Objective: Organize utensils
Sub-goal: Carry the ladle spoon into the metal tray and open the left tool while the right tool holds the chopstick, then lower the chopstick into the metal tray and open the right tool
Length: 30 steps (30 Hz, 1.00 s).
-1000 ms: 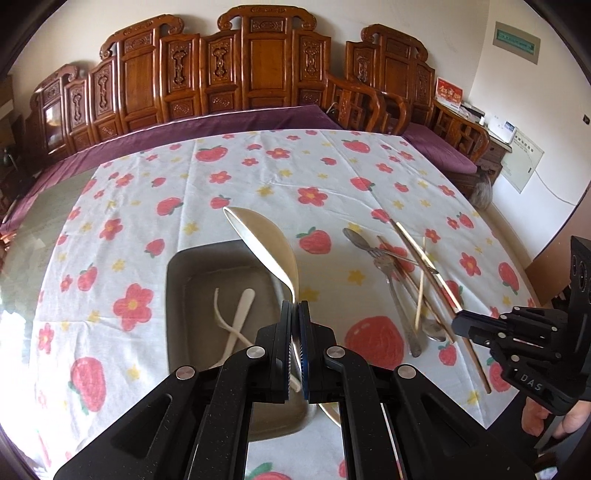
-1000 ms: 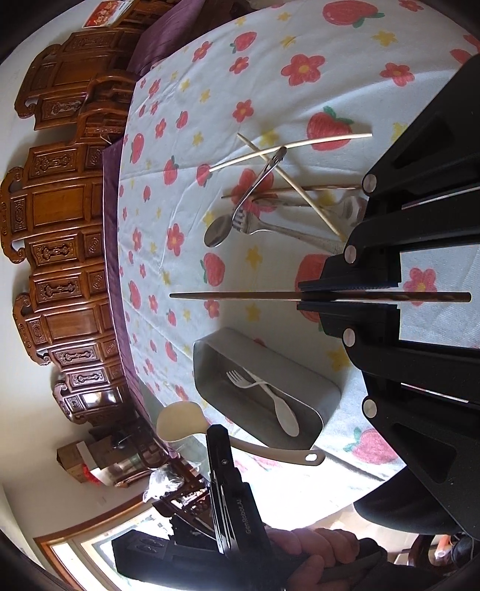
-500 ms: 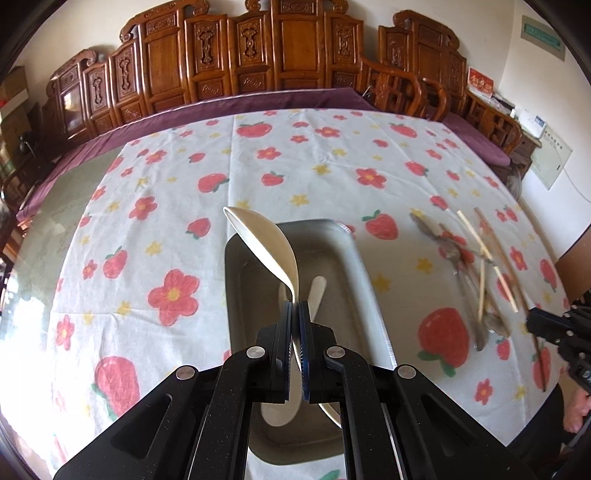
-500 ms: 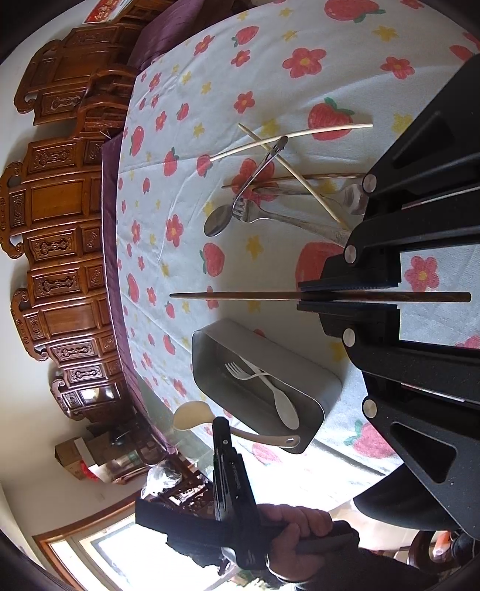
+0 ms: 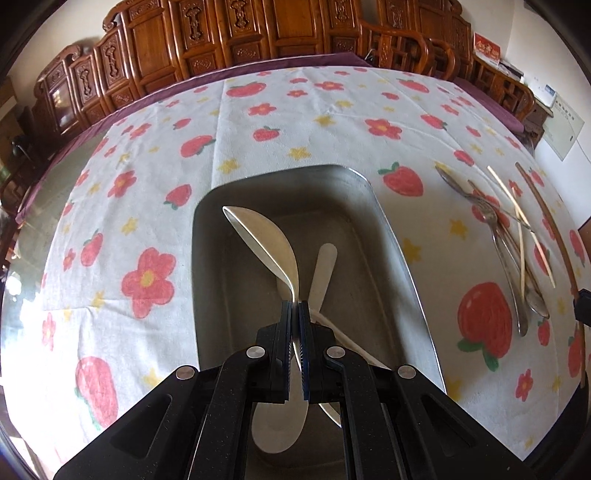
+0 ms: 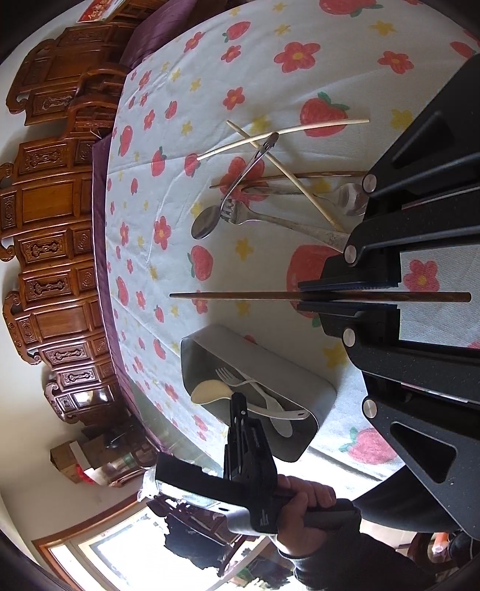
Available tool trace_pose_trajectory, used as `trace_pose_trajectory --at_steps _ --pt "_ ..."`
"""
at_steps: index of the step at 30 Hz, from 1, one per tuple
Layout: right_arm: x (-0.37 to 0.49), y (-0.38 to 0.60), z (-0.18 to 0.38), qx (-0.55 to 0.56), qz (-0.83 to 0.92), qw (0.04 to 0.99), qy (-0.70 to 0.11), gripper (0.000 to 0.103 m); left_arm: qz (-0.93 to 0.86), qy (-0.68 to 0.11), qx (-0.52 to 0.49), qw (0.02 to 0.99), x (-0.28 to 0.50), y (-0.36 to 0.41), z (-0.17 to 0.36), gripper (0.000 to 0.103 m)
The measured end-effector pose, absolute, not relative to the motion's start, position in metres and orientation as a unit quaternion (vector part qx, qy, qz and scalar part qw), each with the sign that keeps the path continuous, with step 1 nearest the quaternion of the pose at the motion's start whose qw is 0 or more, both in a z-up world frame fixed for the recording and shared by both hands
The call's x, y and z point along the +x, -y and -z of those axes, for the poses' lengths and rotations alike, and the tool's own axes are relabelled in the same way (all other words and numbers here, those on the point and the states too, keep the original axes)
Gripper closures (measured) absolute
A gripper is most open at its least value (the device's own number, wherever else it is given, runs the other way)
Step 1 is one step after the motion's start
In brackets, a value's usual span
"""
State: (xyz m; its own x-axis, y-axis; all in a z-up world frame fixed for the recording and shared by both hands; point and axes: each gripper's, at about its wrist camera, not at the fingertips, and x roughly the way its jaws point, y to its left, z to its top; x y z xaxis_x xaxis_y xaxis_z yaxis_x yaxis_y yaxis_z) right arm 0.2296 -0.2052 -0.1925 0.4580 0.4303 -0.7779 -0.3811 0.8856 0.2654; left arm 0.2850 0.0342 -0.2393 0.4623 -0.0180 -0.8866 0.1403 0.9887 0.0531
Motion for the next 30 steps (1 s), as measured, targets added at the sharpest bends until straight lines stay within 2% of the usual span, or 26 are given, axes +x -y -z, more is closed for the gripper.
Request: trace_pose_trajectory --at_steps 4,6,8,30 --pt "0.228 0.204 0.193 0.026 -0.239 0.853 -0.464 0.097 0.047 -0.521 0.058 0.850 0.285 -0.033 0.243 0.099" --pt "0.227 0.202 0.192 0.025 -0.240 0.852 -0.464 0.097 0.050 -0.519 0.051 0.852 0.282 -0.034 0.239 0.088" --pt "0.227 0.198 0.191 0.024 -0.243 0.852 -0.463 0.097 0.051 -0.513 0.045 0.856 0.278 -0.037 0.233 0.084" --pt "0.227 0.103 0.176 -0.006 -0.303 0.837 -0.456 0.097 0.029 -0.442 -0.022 0.896 0.200 -0.100 0.160 0.081"
